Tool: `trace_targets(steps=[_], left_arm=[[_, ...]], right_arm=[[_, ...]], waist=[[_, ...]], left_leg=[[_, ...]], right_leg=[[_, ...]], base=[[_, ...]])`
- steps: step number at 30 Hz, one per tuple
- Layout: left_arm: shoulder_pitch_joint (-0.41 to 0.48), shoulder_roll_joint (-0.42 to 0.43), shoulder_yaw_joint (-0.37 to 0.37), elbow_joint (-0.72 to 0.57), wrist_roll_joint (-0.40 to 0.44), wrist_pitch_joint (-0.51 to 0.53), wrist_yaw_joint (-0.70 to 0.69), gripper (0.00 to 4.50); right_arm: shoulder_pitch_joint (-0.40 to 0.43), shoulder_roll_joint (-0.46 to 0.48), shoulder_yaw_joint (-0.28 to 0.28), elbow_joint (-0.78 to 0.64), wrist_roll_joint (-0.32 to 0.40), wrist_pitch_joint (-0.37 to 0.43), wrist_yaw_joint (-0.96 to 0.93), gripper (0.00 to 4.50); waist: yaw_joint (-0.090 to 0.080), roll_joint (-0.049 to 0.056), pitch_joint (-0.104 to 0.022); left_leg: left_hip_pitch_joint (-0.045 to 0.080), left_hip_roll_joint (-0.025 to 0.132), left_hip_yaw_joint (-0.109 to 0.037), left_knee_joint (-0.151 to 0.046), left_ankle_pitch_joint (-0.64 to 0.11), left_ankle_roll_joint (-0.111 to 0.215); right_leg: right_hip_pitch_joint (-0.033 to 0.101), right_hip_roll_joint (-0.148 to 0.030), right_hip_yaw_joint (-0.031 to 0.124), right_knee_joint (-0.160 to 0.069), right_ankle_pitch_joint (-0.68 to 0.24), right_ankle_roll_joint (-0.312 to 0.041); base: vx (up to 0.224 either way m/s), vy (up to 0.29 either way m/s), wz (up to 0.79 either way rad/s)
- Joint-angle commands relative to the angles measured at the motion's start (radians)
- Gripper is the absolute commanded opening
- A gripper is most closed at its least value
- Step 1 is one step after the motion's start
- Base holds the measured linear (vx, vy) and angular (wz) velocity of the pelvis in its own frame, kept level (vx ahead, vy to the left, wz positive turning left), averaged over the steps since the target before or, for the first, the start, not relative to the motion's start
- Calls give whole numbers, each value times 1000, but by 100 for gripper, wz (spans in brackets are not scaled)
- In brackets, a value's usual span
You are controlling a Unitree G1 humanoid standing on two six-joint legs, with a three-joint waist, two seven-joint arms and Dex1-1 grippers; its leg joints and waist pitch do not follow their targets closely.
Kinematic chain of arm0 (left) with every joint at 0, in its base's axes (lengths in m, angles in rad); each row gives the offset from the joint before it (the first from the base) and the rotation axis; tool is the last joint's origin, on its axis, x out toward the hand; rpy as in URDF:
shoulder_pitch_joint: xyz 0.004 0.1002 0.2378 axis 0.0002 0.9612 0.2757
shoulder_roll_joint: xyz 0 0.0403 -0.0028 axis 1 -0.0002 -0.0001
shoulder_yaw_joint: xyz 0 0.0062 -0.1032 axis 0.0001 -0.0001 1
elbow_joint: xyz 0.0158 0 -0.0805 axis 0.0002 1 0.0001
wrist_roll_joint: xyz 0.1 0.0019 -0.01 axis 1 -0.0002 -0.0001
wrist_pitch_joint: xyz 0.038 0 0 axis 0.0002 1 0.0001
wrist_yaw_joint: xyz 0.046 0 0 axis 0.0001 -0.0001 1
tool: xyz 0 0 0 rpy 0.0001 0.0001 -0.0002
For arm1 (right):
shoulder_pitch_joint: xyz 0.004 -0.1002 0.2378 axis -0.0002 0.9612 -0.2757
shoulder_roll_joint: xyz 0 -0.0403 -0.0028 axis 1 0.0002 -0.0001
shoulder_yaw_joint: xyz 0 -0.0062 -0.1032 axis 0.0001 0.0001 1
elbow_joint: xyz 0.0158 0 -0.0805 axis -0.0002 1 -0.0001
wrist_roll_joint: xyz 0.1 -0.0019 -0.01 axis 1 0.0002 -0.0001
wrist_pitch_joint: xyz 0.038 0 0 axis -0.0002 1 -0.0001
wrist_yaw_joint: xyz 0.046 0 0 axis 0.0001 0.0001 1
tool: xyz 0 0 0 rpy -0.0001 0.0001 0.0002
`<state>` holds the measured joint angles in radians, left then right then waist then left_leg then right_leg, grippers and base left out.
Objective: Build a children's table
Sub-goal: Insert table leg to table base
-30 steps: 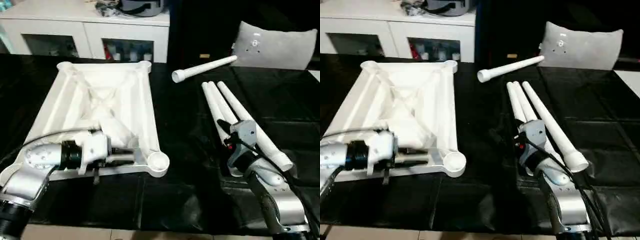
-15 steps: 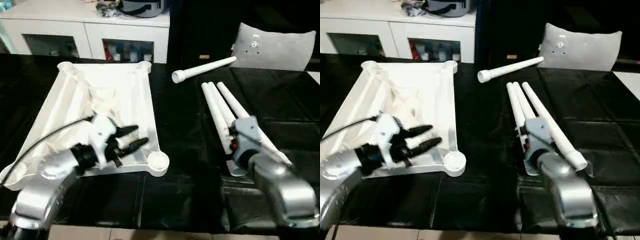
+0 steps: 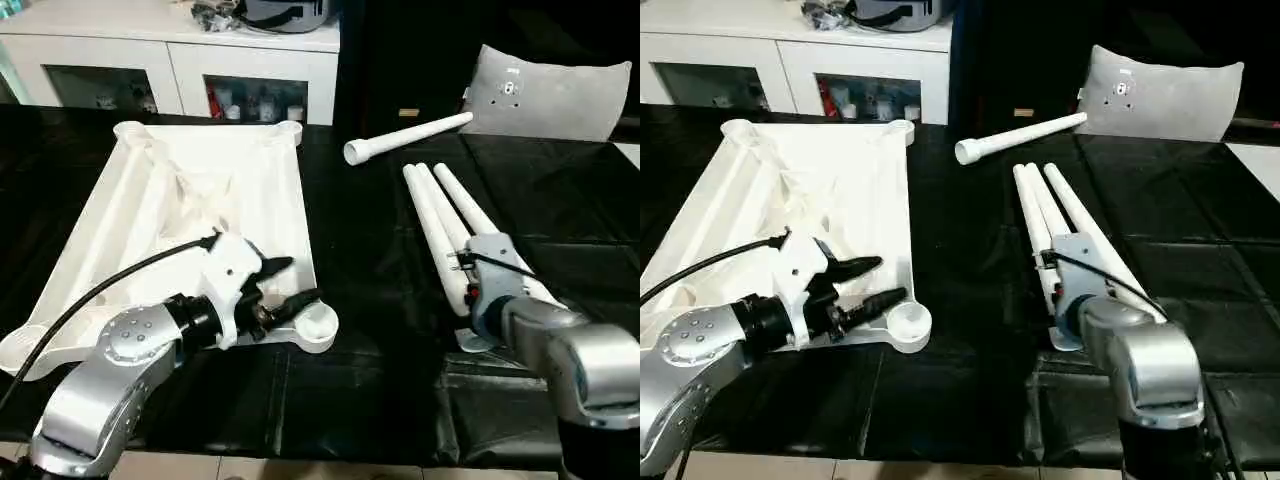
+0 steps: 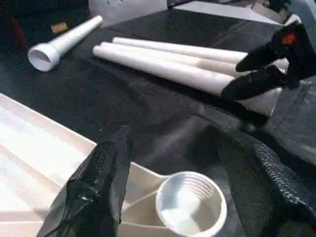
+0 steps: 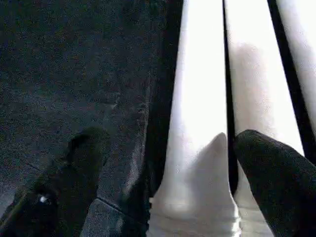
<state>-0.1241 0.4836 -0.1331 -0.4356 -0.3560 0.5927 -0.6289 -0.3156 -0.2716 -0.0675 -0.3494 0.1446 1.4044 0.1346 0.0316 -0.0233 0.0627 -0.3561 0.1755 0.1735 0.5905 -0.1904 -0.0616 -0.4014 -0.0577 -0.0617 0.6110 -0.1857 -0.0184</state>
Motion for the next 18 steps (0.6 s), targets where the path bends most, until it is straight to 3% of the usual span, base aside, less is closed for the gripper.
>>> trace_targets(steps=[1, 16, 17, 18], left_arm=[[3, 5, -5, -30, -20, 40, 4, 299], [-2, -2, -3, -59, -44, 116, 23, 299], [-2, -2, -3, -60, -43, 117, 23, 300], [-2, -2, -3, -61, -43, 118, 24, 300]], right_arm=[[-17, 0, -21, -18, 1, 46, -17, 450], [-5, 62, -87, 16, 64, 151, 45, 450], [-1, 66, -85, 20, 68, 152, 51, 415], [1, 69, -86, 24, 69, 153, 53, 415]], waist=[[1, 3, -50], [1, 4, -51], [2, 4, -51], [2, 4, -50]], left_leg=[[7, 37, -17, -69, -204, -47], [8, 39, -18, -69, -200, -50], [8, 39, -17, -69, -199, -51], [8, 39, -18, -70, -199, -53]], right_leg=[[36, -62, 56, -88, -371, -58], [37, -64, 56, -88, -359, -61], [38, -64, 56, -89, -358, -62], [38, -64, 56, -88, -358, -62]], base=[[0, 0, 0], [0, 0, 0], [0, 0, 0], [0, 0, 0]])
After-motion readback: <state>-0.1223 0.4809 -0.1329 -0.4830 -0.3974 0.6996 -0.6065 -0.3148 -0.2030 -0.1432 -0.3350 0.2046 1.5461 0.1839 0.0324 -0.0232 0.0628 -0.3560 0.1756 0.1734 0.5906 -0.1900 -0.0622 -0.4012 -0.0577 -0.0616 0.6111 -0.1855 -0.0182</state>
